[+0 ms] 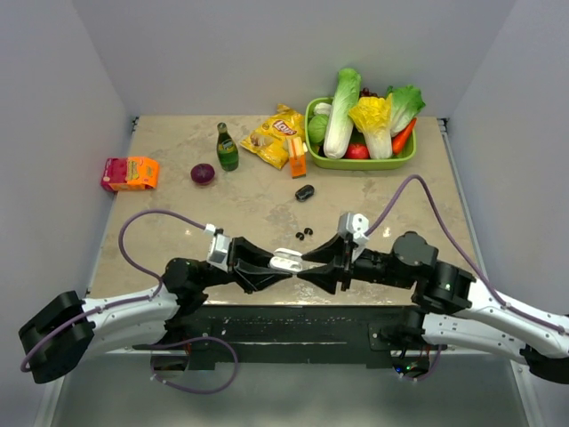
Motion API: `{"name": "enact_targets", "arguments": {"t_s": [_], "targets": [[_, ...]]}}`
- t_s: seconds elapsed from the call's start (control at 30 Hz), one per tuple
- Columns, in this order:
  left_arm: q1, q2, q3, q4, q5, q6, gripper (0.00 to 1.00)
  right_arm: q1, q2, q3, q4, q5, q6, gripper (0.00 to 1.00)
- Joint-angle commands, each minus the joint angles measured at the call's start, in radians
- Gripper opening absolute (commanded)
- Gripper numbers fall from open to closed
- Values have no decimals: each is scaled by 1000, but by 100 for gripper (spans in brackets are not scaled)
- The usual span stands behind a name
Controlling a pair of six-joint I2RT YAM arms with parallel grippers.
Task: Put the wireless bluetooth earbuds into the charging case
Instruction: Place the earbud in the charging case.
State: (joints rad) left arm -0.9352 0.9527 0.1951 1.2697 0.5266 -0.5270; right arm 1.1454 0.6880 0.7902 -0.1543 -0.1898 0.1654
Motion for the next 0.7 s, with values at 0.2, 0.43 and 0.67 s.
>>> {"name": "enact_targets", "arguments": {"t_s": [0.2, 0.43, 0.67], "targets": [[-1, -90, -40, 68, -59, 76, 0, 0, -260, -29, -27, 459, 81, 55], [-1, -186, -79, 8, -57, 74, 0, -3, -49, -179, -130, 609, 298, 48], [-1, -258, -134, -33, -74, 73, 0, -9, 197, -267, -34, 585, 407, 34]]}}
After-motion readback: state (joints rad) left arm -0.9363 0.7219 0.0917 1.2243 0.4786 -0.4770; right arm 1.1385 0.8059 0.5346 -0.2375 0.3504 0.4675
